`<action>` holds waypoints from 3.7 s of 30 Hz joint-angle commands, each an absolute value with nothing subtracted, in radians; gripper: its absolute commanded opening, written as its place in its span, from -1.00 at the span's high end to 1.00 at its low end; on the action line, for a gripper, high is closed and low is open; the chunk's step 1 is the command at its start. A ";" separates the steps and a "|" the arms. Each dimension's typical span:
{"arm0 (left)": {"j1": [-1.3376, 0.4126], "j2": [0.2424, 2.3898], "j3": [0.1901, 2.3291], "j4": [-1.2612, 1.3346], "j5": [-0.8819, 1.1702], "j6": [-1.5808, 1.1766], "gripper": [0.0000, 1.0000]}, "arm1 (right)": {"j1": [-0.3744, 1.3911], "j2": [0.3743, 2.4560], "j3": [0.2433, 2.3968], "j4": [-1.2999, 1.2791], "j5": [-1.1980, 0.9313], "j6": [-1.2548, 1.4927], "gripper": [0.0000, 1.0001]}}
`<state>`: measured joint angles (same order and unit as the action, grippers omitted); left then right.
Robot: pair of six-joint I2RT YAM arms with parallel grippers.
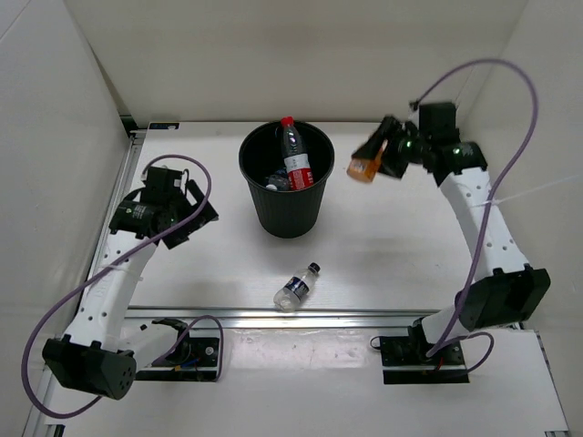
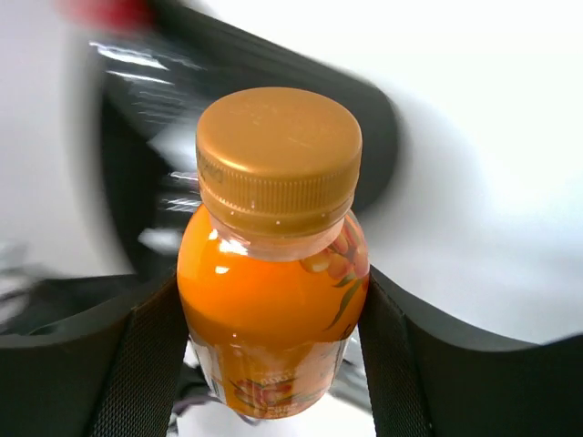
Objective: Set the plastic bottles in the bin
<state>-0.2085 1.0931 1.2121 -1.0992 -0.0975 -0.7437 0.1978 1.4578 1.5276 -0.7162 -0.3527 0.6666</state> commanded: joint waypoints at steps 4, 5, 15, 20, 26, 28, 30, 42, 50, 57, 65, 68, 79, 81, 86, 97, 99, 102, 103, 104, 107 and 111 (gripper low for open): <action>-0.265 1.124 1.106 -0.901 0.101 -0.753 -1.00 | 0.394 1.714 2.206 -0.830 -0.336 0.568 -0.06; -0.276 1.144 1.106 -0.900 0.101 -0.753 -1.00 | 0.423 1.806 2.277 -0.880 -0.322 0.533 -0.13; -0.405 1.218 1.129 -0.855 0.118 -0.735 -1.00 | 0.493 1.790 2.175 -0.946 -0.243 0.427 -1.00; -0.570 1.299 1.149 -0.815 0.131 -0.663 -1.00 | 0.391 1.675 2.093 -0.959 -0.222 0.448 -1.00; -0.854 1.546 1.273 -0.880 -0.075 -0.525 -1.00 | 0.316 1.601 1.999 -0.959 -0.259 0.448 -1.00; -0.906 1.610 1.305 -0.881 -0.115 -0.503 -1.00 | 0.316 1.582 1.977 -0.959 -0.259 0.457 -1.00; -0.948 1.640 1.316 -0.881 -0.124 -0.493 -1.00 | 0.307 1.569 1.963 -0.959 -0.270 0.457 -1.00; -0.980 1.698 1.227 -0.795 -0.019 -0.465 -1.00 | 0.288 1.549 1.888 -0.959 -0.279 0.446 -1.00; -0.989 1.790 1.224 -0.753 0.193 -0.379 -0.78 | 0.279 1.549 1.868 -0.959 -0.279 0.446 -1.00; -0.989 1.741 1.244 -0.831 0.144 -0.413 0.24 | 0.247 1.531 1.830 -0.959 -0.279 0.457 -1.00; -1.028 1.591 1.633 -1.235 0.058 -0.422 0.24 | 0.196 1.476 1.721 -0.948 -0.288 0.477 -1.00; -1.037 1.568 1.851 -1.292 0.067 -0.413 0.24 | 0.176 1.457 1.663 -0.928 -0.288 0.488 -1.00; -0.792 1.683 2.210 -1.022 -0.252 -0.534 0.08 | 0.176 1.439 1.678 -0.943 -0.298 0.488 -1.00; -0.727 1.703 2.194 -0.927 -0.188 -0.549 0.08 | 0.176 1.425 1.687 -0.953 -0.298 0.479 -1.00; -0.653 1.861 2.361 -0.942 -0.138 -0.518 -0.02 | 0.176 1.375 1.669 -0.963 -0.307 0.479 -1.00; -0.606 1.837 2.231 -0.928 -0.139 -0.554 -1.00 | 0.164 1.296 1.618 -0.982 -0.246 0.465 -1.00; -0.595 1.771 2.176 -0.952 -0.188 -0.570 -1.00 | 0.141 1.296 1.609 -0.992 -0.216 0.523 -1.00; -0.548 1.597 2.001 -1.017 -0.303 -0.633 -1.00 | 0.106 1.322 1.620 -1.017 -0.238 0.546 -1.00; -0.528 1.547 1.927 -1.017 -0.322 -0.652 -1.00 | 0.091 1.337 1.620 -1.017 -0.238 0.560 -1.00; -0.484 1.440 1.848 -1.008 -0.331 -0.664 -1.00 | 0.091 1.338 1.632 -1.031 -0.248 0.560 -1.00; -0.411 1.269 1.503 -1.031 -0.488 -0.756 -1.00 | 0.081 1.338 1.641 -1.031 -0.278 0.574 -1.00; -0.335 1.165 1.385 -1.107 -0.714 -0.824 -1.00 | 0.081 1.338 1.660 -1.022 -0.278 0.583 -1.00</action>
